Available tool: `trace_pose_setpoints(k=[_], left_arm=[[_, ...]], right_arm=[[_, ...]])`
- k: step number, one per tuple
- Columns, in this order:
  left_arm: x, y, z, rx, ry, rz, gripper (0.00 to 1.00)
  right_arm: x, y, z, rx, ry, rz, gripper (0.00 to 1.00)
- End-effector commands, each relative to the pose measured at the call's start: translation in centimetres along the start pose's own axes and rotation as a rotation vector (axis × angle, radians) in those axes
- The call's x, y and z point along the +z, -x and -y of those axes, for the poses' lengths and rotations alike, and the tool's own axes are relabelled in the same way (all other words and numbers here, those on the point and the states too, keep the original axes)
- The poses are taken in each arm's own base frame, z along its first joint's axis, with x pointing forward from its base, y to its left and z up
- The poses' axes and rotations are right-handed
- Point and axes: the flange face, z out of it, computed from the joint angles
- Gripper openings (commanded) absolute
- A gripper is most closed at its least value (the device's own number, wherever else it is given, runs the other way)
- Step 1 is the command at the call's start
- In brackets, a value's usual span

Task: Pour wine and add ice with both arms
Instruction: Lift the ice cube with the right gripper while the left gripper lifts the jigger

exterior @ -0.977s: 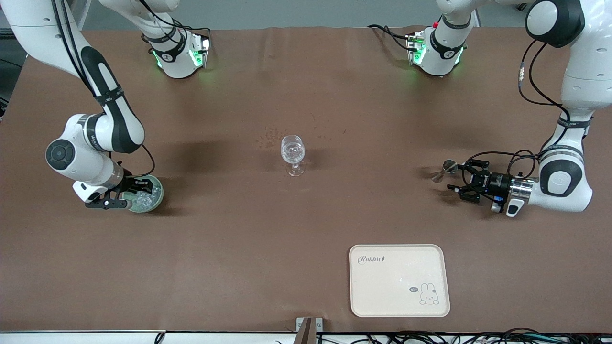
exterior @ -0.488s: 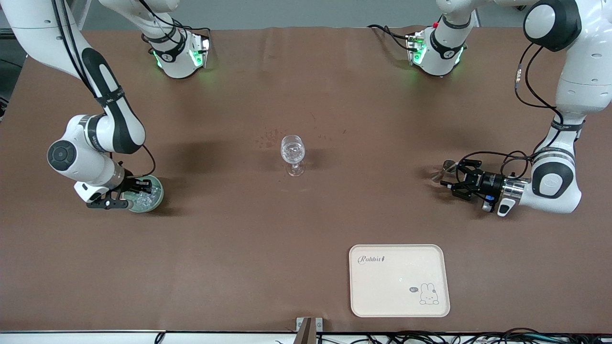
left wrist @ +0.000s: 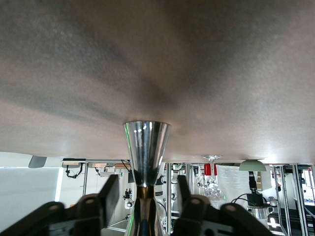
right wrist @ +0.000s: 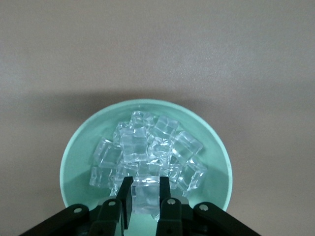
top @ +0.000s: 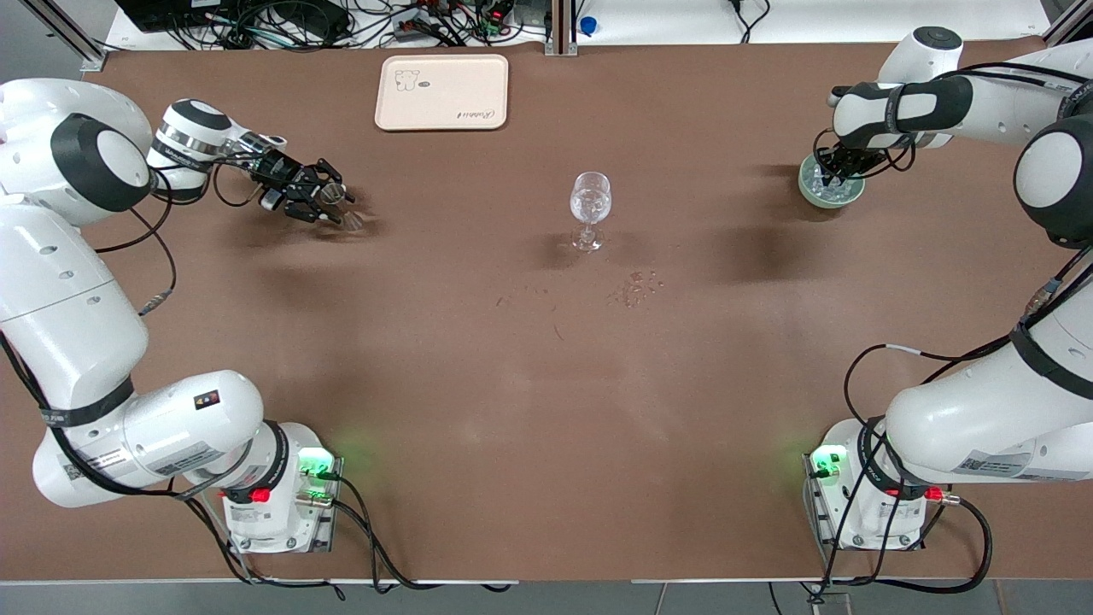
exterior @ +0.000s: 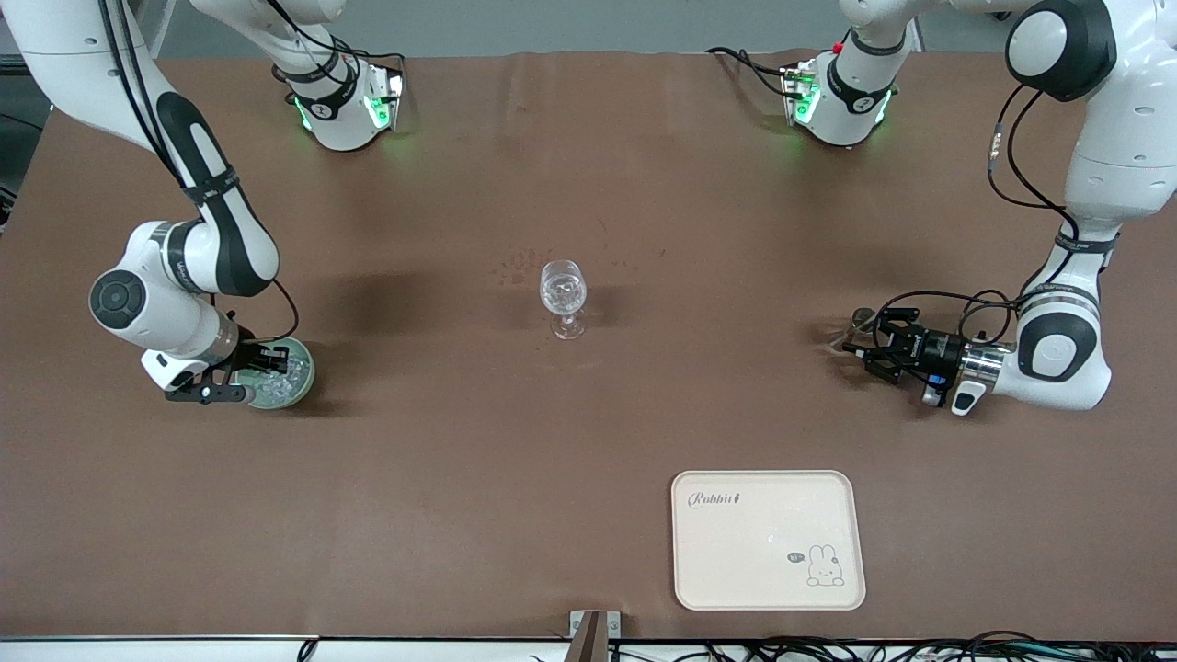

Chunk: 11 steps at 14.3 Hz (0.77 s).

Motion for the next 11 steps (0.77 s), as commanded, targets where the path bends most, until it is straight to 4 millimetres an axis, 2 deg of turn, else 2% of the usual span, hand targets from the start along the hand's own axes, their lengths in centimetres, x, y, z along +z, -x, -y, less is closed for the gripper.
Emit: trace_pose_setpoints(k=[1, 4, 6, 9, 11], left_arm=[[0.2, 0.0, -0.1, 0.01, 0.02, 0.029, 0.42], [0.6, -0.1, 0.1, 0.003, 0.029, 0.045, 0.25], [0.7, 0.0, 0.0, 0.003, 0.027, 0.046, 0.16], [0.3, 0.3, -0.2, 0.009, 0.029, 0.041, 0.02], [0.7, 1.1, -0.8, 0.026, 0.018, 0.056, 0.01]], right_arm=[[-3.8, -1.5, 0.0, 0.021, -0.004, 0.063, 0.03], [-11.9, -3.8, -0.5, 0.031, -0.002, 0.074, 0.01], [-17.2, -4.2, -1.6, 0.059, 0.004, 0.065, 0.01], [-25.6, -3.5, -2.2, 0.084, 0.01, 0.015, 0.01], [-31.0, -2.2, -2.2, 0.104, 0.019, -0.037, 0.01]])
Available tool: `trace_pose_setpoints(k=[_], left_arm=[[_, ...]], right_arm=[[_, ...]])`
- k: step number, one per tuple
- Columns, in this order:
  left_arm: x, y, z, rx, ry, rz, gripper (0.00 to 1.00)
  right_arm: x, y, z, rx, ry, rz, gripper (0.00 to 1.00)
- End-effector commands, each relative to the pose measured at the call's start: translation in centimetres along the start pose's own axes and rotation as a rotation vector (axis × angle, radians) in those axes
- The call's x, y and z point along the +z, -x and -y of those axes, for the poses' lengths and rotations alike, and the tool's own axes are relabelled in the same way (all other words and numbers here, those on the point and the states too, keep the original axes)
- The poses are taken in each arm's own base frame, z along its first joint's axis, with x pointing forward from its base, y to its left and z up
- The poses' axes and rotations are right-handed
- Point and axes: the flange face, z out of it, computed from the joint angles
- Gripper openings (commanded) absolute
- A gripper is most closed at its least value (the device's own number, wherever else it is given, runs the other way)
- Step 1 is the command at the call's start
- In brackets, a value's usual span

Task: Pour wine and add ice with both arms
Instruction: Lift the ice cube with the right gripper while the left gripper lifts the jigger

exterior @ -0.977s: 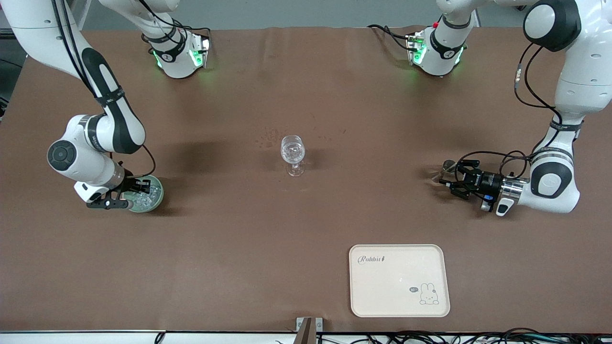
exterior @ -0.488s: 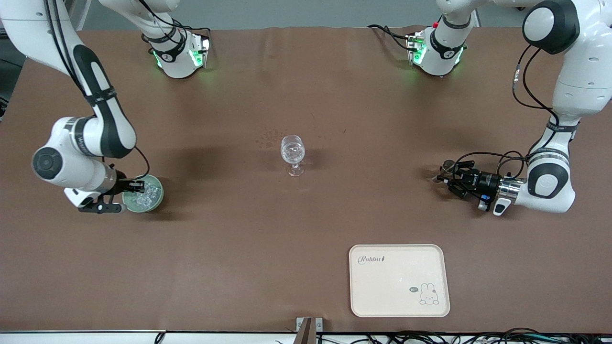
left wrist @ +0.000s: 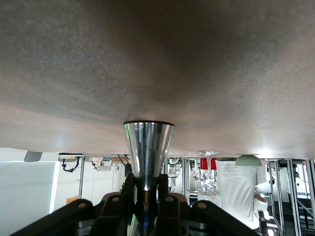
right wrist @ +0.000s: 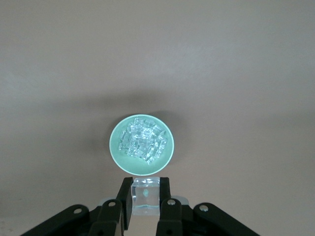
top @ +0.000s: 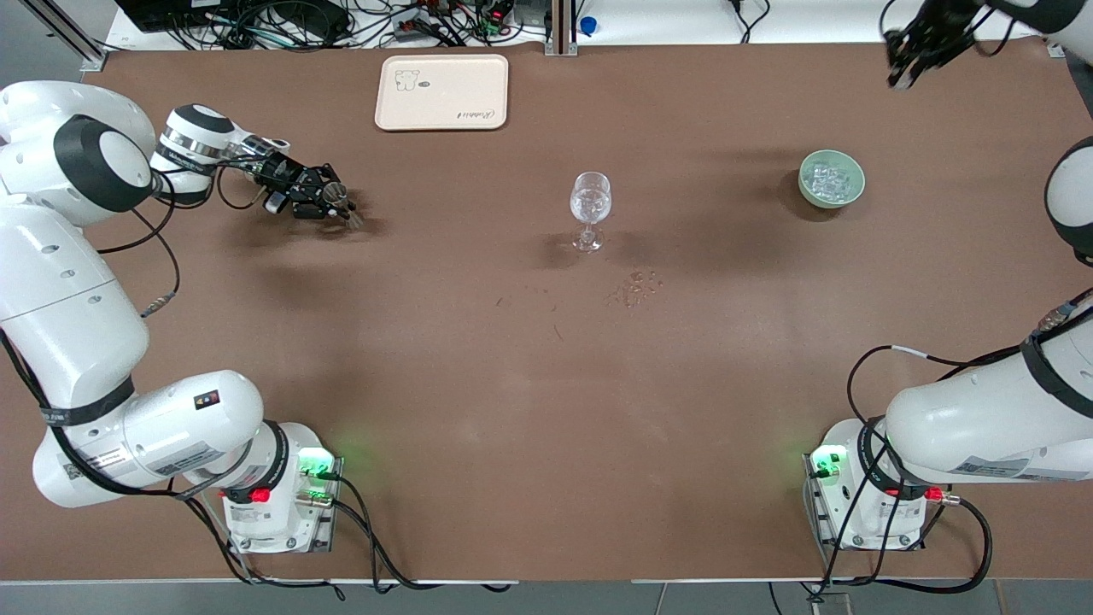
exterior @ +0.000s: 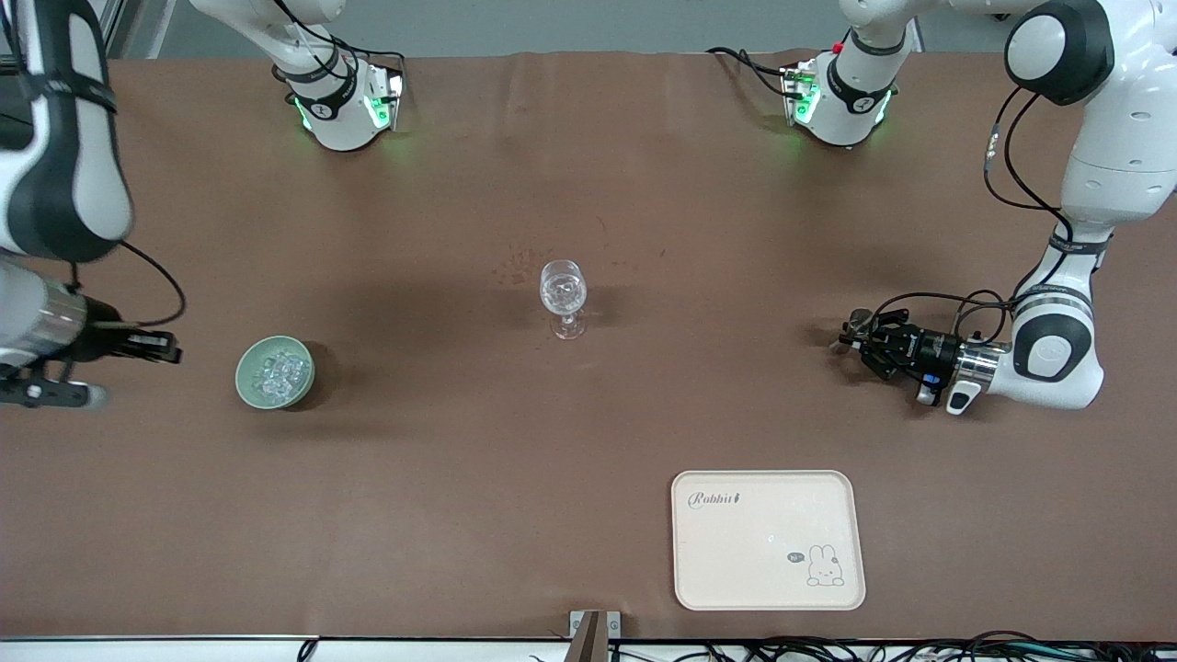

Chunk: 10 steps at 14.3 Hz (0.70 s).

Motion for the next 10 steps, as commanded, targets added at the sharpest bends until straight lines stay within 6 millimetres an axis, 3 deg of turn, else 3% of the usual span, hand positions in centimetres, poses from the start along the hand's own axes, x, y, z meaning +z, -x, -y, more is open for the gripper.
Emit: trace_pose_setpoints(k=[1, 3, 5, 7, 10], left_arm=[[0.2, 1.4, -0.8, 0.032, 0.003, 0.026, 0.01], [0.1, 2.4, -1.7, 0.049, -0.002, 0.018, 0.01], [-0.2, 3.8, -2.5, 0.077, -0.01, 0.003, 0.0], [0.1, 5.8, -3.5, 0.1, -0.018, 0.0, 0.0], [0.6, 11.1, -5.9, 0.075, -0.032, 0.001, 0.0]], right_arm=[[-6.7, 2.3, 0.0, 0.054, 0.003, -0.053, 0.01], [-11.6, 3.9, -0.2, 0.062, 0.002, -0.082, 0.01], [-15.0, 6.0, -0.3, 0.063, 0.004, -0.033, 0.01], [-16.1, 7.5, -0.9, 0.078, 0.002, -0.019, 0.01], [-16.2, 7.2, -0.8, 0.077, -0.006, -0.029, 0.01]])
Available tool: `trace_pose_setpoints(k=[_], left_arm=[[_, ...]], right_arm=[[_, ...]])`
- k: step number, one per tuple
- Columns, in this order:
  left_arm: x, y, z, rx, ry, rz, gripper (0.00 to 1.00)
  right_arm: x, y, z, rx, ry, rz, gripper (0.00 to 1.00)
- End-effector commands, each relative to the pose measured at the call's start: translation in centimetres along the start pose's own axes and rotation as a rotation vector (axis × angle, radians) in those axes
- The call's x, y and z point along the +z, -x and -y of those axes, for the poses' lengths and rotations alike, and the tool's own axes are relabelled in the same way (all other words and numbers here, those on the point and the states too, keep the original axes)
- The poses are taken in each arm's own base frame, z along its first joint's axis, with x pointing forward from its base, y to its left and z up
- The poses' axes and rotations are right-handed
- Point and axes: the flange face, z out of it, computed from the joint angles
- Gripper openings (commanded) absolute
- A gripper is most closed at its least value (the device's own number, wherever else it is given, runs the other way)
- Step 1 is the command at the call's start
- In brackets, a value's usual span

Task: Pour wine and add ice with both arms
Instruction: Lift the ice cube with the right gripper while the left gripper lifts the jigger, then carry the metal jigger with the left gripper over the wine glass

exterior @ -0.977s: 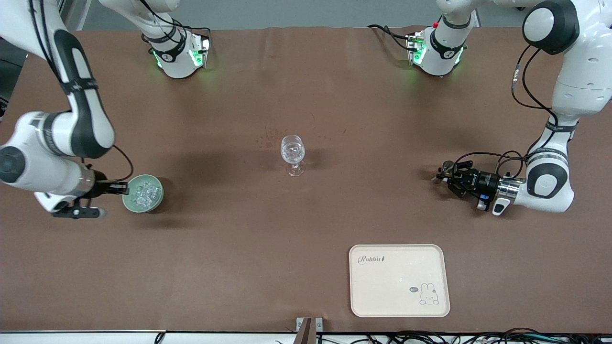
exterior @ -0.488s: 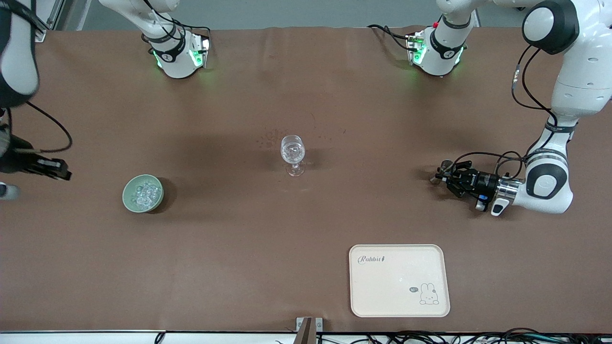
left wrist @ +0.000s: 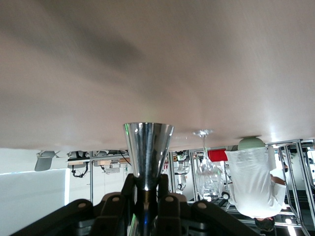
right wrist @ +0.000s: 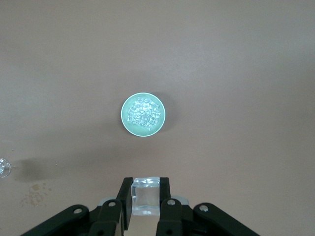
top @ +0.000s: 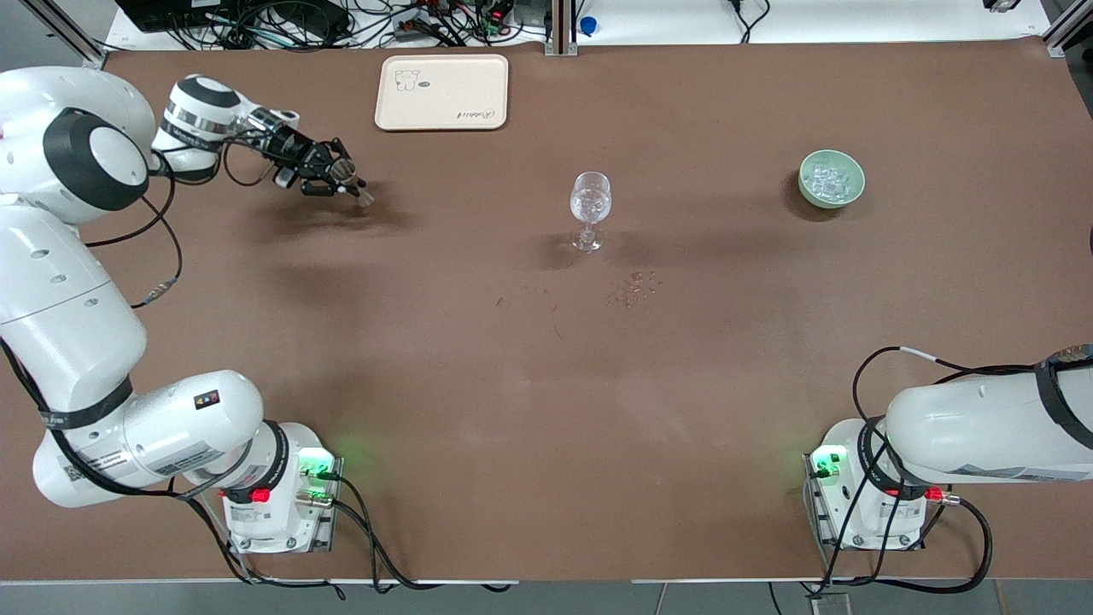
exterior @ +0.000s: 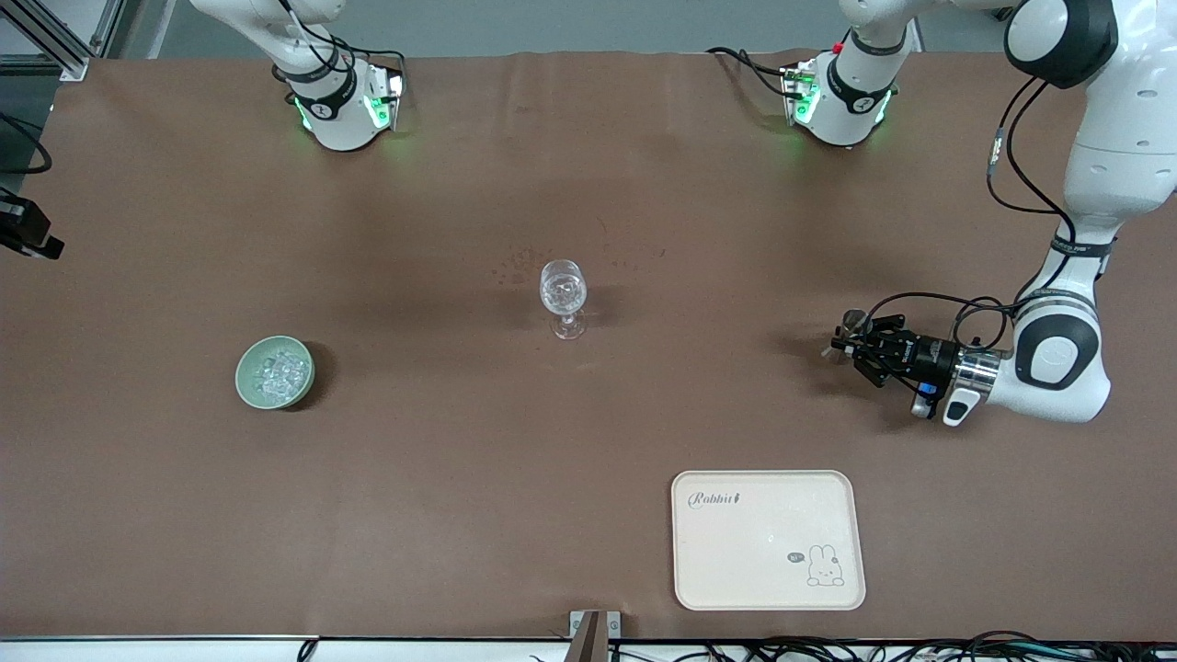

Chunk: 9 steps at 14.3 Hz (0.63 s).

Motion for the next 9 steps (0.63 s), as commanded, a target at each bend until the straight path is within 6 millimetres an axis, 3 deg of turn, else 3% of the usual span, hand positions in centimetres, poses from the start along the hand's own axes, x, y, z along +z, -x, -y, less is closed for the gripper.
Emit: trace_pose_setpoints(k=[1, 2, 7, 9], left_arm=[[0.7, 5.9, -2.9, -0.017, -0.022, -0.004, 0.0], [1.6, 8.1, -4.2, -0.012, -0.032, -0.005, 0.0], [6.0, 14.8, -8.7, -0.107, -0.05, -0.038, 0.0], [8.7, 17.7, -10.6, -0.144, -0.054, -0.073, 0.0]], right_arm=[[0.4, -0.2, 0.0, 0.02, -0.007, 0.005, 0.01], [0.4, -0.2, 0.0, 0.02, -0.007, 0.005, 0.01], [0.4, -0.3, 0.0, 0.019, -0.008, 0.005, 0.01], [0.3, -0.3, 0.0, 0.019, -0.01, 0.003, 0.01]])
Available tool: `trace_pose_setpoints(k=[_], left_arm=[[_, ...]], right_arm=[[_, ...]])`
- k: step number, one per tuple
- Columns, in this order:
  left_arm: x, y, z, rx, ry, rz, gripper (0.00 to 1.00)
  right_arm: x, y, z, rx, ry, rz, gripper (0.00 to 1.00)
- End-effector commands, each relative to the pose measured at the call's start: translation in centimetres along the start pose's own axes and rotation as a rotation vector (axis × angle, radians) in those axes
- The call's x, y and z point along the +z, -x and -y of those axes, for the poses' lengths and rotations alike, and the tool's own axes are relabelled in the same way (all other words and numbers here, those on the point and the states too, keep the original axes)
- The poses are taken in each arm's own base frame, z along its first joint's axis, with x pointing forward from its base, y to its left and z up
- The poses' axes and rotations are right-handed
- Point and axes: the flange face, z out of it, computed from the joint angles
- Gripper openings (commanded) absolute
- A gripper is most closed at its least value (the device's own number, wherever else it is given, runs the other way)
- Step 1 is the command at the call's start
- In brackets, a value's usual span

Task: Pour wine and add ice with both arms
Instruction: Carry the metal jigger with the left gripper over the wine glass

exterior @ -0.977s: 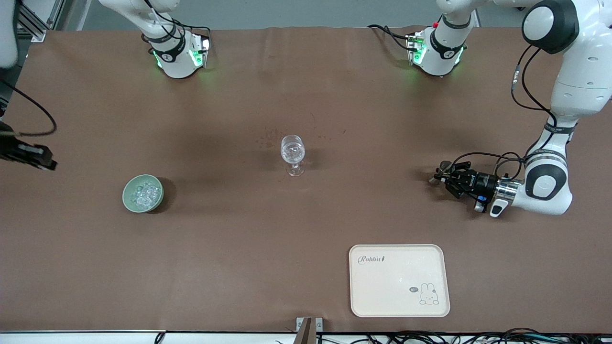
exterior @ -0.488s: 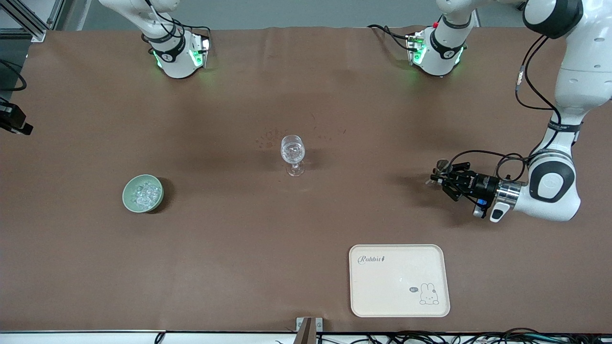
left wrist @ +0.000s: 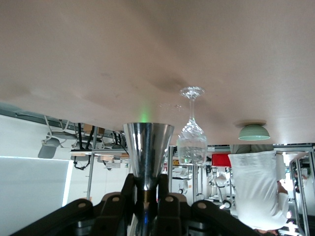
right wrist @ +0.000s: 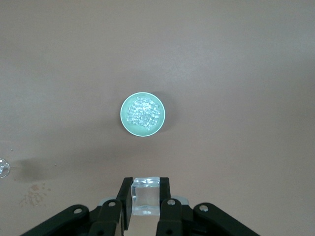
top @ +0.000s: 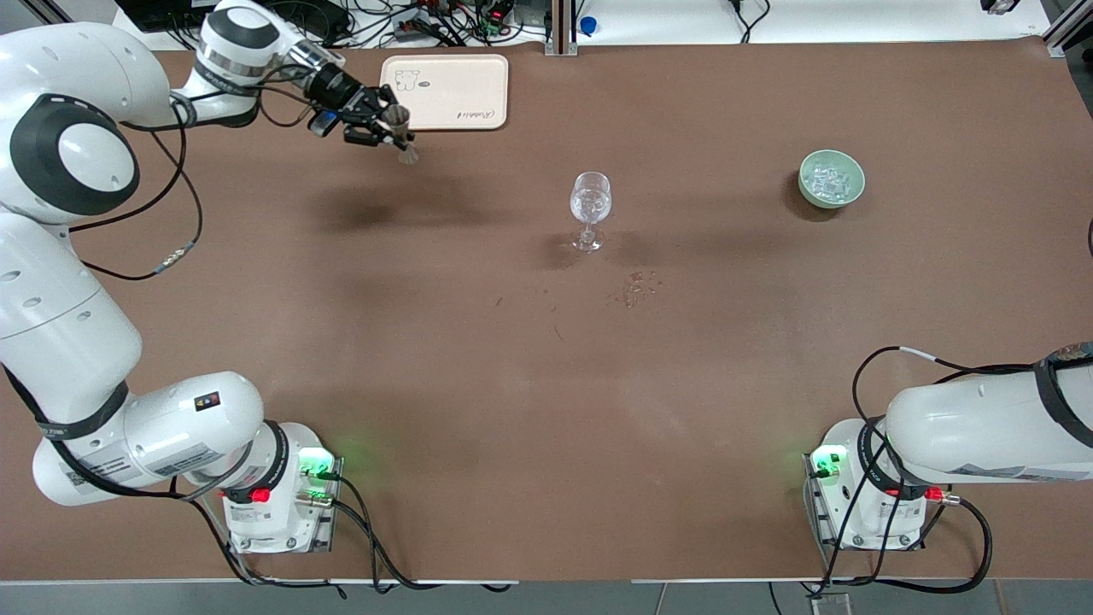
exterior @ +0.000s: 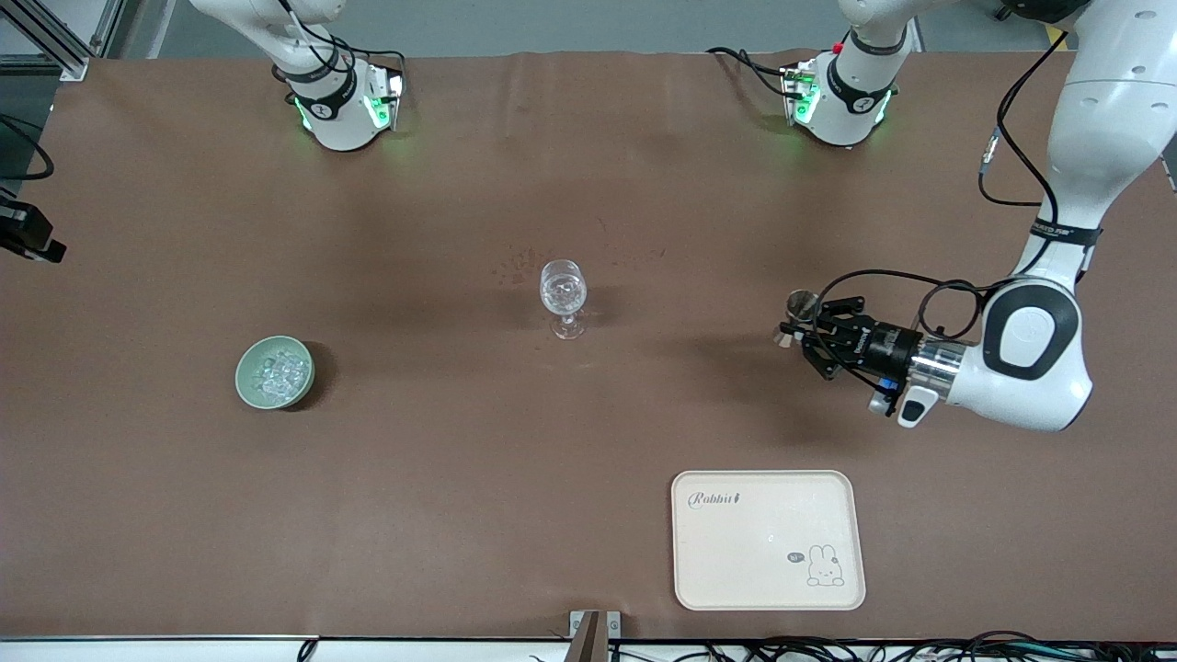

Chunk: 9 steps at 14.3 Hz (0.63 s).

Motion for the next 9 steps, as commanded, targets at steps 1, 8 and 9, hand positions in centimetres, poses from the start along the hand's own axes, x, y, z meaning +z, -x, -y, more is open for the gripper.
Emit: trace_pose_setpoints(k=[1, 8, 9], left_arm=[[2.9, 4.5, -1.8, -0.046, 0.01, -0.045, 0.0], [14.6, 14.1, -6.7, -0.167, -0.031, -0.311, 0.0], [16.2, 15.2, -6.9, -0.184, -0.048, -0.373, 0.0]], right_arm=[[-0.1, 0.0, 0.0, 0.018, -0.01, -0.003, 0.01], [-0.1, 0.0, -0.2, 0.023, -0.012, -0.002, 0.02], [-0.1, 0.0, -0.3, 0.024, -0.012, -0.002, 0.02]])
